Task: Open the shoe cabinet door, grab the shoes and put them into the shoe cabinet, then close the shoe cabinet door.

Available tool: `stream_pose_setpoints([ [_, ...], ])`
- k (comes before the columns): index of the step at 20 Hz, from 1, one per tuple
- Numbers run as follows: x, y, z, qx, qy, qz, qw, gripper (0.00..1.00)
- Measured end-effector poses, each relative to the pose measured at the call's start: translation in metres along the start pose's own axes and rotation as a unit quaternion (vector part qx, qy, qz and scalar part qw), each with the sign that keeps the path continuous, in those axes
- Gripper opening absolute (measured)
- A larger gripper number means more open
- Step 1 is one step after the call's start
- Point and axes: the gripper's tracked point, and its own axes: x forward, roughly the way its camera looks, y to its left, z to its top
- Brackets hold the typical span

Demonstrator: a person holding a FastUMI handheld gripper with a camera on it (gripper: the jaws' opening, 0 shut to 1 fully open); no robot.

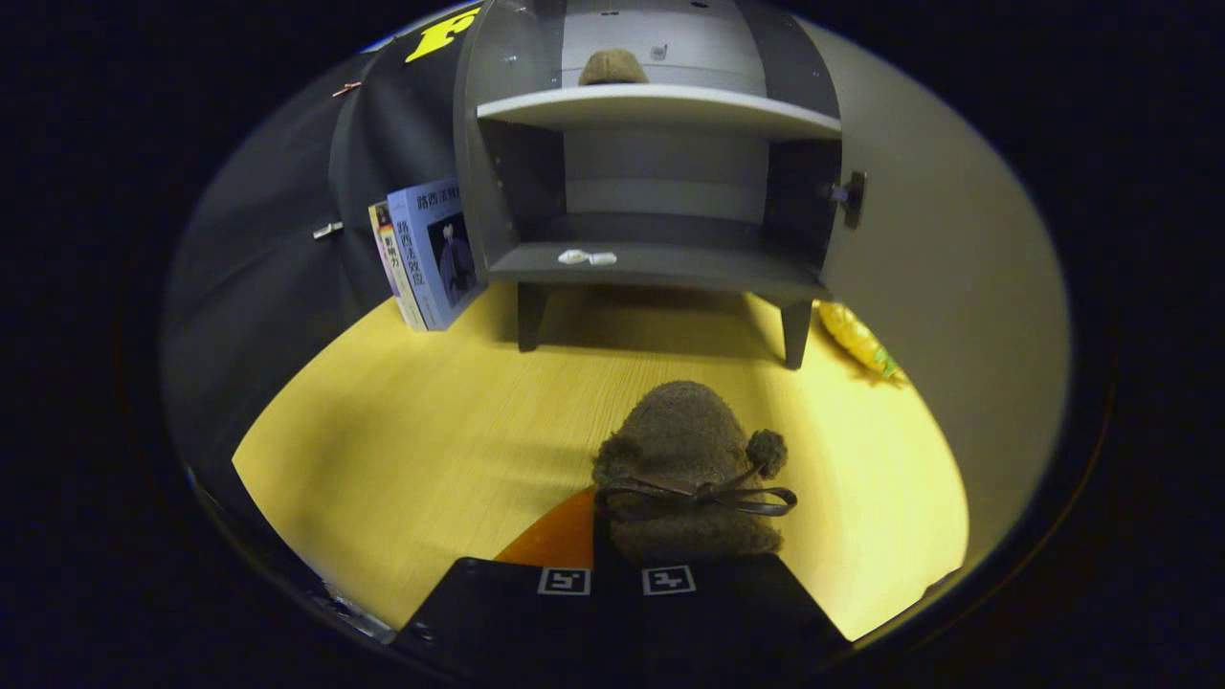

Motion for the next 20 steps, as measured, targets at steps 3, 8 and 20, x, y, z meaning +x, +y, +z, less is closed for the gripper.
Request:
stream_pose_setpoints([
  [3,-0.025,-0.002,0.041,0.002,-0.018,-0.009,1.0,0.05],
  [8,-0.072,-0.011,0.11,0.007,-0.047,-0.04,0.998,0.05],
  [20,-0.117,-0.005,0.216,-0.007,-0.084,0.012,0.996,0.05],
])
